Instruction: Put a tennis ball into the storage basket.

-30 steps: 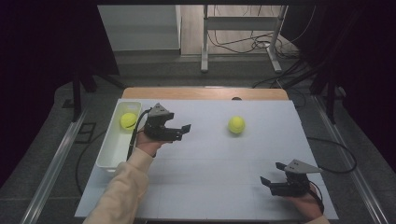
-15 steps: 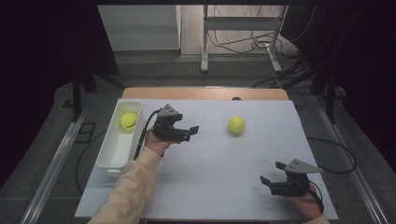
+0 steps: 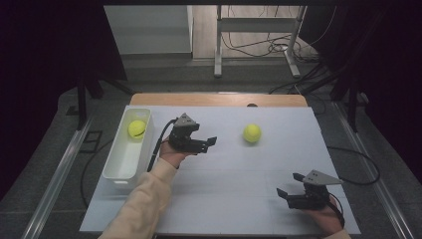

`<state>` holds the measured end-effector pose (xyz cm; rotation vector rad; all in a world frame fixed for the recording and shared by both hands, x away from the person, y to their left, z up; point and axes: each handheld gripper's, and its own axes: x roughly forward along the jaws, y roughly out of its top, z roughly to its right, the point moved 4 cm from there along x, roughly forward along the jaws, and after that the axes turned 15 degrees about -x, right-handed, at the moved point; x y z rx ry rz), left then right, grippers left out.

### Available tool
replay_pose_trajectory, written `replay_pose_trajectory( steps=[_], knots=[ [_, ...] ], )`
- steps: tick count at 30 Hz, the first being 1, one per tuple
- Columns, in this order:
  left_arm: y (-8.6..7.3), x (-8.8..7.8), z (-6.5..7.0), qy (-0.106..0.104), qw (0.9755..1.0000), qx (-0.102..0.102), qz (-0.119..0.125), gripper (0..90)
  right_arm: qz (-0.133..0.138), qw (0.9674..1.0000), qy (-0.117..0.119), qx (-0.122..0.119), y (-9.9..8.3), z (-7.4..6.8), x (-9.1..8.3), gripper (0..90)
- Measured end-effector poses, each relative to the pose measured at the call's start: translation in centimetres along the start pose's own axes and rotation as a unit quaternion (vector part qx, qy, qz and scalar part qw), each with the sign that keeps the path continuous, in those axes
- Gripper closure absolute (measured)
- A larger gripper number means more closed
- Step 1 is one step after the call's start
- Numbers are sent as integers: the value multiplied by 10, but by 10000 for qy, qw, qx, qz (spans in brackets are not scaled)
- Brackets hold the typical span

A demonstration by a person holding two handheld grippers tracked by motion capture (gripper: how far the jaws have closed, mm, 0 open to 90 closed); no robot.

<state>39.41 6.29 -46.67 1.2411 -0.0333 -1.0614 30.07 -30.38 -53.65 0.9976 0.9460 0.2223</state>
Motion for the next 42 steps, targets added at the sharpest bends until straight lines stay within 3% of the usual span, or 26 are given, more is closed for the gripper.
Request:
replay_pose_trajectory(
  steps=[13,18,42],
  knots=[
    [-1,19,4,-79,9999,39,-123,140,1,10000,-9,-9,0,0,0,131],
    [-1,28,5,14,10000,-31,-60,141,21,10000,-23,-13,1,0,0,132],
    [-4,63,10,49,9991,182,-386,141,12,10000,-36,-54,2,-1,0,132]
  ],
)
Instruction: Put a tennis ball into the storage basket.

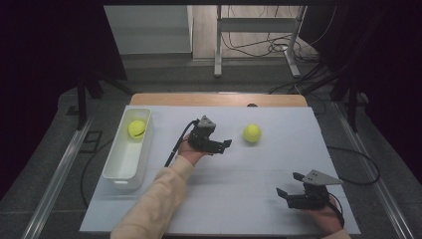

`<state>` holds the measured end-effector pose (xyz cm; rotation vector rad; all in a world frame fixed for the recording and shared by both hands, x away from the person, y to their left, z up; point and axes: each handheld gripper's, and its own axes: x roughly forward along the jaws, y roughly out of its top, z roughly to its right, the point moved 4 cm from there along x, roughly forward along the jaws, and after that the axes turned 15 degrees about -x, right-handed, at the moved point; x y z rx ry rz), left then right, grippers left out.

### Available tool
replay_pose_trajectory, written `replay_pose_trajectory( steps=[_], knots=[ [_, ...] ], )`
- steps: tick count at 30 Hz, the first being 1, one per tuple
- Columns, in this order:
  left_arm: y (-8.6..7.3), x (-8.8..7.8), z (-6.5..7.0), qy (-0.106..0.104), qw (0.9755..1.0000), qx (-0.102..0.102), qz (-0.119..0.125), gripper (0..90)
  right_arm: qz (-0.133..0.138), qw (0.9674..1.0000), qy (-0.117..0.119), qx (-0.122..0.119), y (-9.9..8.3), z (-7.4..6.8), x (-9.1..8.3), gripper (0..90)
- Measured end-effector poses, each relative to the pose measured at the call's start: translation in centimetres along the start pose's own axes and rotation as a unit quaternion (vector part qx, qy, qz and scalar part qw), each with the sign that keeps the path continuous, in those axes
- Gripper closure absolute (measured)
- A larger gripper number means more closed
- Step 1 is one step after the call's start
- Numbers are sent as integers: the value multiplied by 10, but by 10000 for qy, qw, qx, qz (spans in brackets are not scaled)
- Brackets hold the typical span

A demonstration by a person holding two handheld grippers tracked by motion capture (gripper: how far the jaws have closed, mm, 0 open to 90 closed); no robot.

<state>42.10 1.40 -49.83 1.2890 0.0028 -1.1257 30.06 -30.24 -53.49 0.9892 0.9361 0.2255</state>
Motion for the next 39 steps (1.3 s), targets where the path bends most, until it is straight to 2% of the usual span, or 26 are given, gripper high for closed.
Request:
replay_pose_trajectory(
  steps=[14,25,30,39],
  knots=[
    [3,21,5,97,9997,169,-158,139,52,10000,62,-32,2,1,2,132],
    [8,34,3,115,9997,109,-189,138,49,10000,70,-31,2,1,3,132],
    [13,39,4,53,9999,22,-154,137,36,10000,66,-38,2,1,3,132],
    [17,46,7,33,9998,71,-168,136,19,10000,71,-38,2,1,3,132]
  ],
)
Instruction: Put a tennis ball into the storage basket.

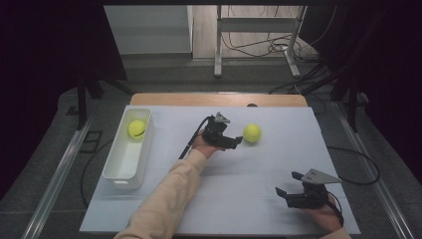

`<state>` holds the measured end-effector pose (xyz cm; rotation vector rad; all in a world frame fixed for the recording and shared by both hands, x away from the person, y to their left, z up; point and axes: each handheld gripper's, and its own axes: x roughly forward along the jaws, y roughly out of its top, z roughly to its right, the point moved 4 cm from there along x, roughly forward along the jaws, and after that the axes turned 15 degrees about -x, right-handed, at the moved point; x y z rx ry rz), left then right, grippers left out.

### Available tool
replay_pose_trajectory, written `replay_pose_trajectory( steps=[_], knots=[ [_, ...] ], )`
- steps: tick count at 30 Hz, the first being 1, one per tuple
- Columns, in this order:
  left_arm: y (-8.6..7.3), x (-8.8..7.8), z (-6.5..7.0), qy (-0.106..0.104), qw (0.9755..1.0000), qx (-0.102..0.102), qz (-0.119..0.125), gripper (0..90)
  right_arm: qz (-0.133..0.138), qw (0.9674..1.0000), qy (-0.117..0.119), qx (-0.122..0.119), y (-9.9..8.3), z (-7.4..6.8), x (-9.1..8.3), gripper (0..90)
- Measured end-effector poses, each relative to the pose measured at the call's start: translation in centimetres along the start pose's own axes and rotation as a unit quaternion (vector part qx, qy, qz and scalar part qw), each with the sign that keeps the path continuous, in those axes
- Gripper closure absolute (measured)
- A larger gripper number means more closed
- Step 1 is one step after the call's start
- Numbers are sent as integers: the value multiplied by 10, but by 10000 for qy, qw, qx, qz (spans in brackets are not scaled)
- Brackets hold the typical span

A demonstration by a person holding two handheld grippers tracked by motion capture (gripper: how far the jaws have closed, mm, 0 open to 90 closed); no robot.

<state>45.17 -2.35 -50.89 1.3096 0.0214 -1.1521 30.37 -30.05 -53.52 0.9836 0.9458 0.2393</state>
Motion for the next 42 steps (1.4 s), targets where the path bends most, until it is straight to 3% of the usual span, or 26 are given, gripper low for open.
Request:
replay_pose_trajectory(
  steps=[26,42],
  knots=[
    [9,22,5,11,9998,133,-149,135,-21,10000,-31,38,-1,1,0,132],
    [9,46,13,-22,9990,261,-363,135,-11,10000,-18,37,-1,2,1,132]
  ],
)
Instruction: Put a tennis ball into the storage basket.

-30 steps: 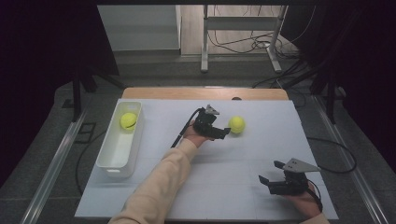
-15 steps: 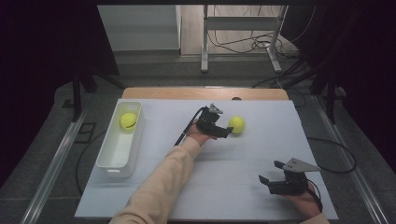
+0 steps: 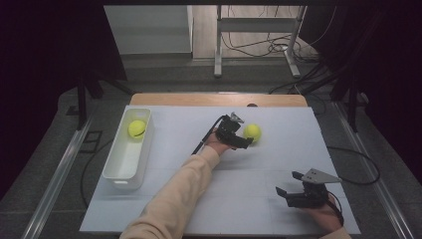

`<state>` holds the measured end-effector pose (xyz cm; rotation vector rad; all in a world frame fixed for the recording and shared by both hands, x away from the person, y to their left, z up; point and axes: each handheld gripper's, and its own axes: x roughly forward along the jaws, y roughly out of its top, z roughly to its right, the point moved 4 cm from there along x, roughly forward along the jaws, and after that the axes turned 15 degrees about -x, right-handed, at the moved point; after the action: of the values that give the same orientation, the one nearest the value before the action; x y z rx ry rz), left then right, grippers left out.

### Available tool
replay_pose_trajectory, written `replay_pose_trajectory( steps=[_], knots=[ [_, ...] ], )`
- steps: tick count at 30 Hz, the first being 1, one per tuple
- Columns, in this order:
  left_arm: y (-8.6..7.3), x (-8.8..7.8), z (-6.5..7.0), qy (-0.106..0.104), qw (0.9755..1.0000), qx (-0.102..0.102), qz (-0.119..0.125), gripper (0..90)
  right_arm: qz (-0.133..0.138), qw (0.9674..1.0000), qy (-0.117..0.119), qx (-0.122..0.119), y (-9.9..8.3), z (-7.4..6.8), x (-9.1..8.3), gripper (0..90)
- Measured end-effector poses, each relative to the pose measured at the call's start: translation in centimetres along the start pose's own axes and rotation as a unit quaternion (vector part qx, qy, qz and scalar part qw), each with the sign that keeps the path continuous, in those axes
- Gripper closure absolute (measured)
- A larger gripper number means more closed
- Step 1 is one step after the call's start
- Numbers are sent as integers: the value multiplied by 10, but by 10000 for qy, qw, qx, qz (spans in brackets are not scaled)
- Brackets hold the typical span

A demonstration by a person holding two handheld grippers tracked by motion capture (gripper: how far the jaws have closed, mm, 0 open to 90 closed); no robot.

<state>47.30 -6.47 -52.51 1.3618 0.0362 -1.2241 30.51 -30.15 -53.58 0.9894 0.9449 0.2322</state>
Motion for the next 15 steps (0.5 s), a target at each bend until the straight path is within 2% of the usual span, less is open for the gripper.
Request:
replay_pose_trajectory(
  steps=[12,15],
  knots=[
    [3,16,-1,87,9999,4,-115,134,-3,10000,16,-2,0,0,0,131],
    [4,20,3,112,9998,73,-131,134,-11,10000,21,-4,0,0,1,132]
  ],
)
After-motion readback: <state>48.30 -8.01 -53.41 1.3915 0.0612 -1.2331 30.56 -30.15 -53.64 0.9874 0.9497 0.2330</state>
